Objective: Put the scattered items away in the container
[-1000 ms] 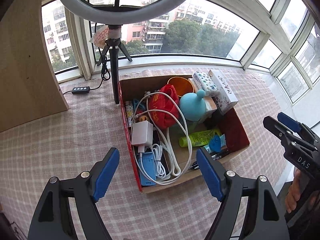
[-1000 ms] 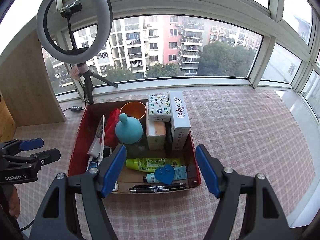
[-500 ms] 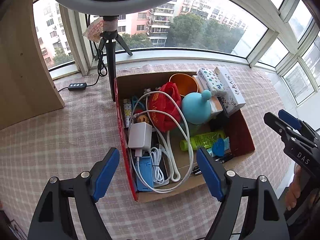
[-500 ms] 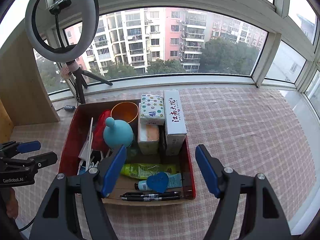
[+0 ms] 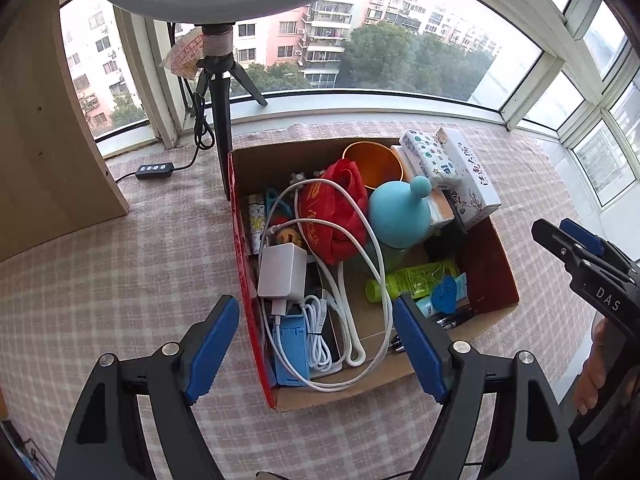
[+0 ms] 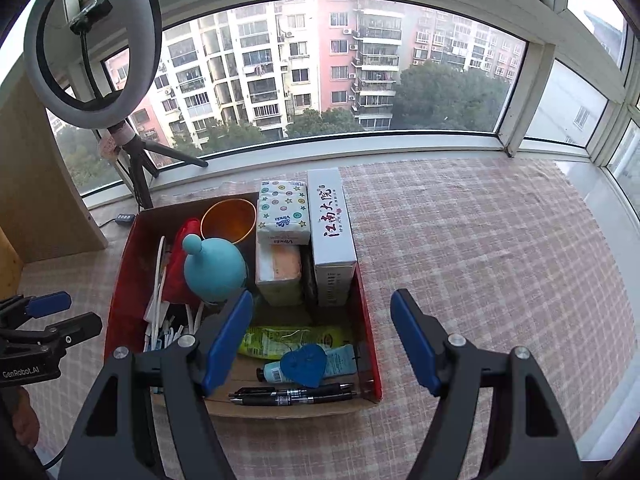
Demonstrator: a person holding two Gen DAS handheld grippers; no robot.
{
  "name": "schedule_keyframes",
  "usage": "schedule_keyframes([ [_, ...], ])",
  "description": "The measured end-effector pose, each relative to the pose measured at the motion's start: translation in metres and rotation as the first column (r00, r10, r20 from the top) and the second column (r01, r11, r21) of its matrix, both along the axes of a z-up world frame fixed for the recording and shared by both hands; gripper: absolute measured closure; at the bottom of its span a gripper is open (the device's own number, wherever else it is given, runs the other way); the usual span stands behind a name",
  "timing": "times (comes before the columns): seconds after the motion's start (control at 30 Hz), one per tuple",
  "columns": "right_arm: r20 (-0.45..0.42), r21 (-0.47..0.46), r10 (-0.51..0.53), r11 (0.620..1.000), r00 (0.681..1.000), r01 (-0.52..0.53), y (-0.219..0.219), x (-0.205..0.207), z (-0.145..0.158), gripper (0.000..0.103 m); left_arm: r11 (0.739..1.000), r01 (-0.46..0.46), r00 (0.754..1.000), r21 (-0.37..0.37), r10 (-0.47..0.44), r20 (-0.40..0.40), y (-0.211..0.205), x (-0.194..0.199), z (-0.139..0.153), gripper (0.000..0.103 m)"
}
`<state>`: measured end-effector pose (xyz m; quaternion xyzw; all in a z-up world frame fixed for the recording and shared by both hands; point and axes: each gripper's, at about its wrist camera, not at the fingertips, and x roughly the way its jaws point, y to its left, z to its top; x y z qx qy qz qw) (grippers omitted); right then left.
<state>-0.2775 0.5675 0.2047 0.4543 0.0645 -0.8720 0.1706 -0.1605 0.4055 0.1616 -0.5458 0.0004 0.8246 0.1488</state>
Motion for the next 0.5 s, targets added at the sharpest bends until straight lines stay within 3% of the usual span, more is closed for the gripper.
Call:
schedule_keyframes([
  [0.5,-0.010,0.022,0.003,1.000,1.000,-0.003,-0.0061,0.0007,0.0018,0.032,1.000,-0.003,1.000,0.019,0.003,0.004,0.0025,0.0026,0.0015,0.026],
])
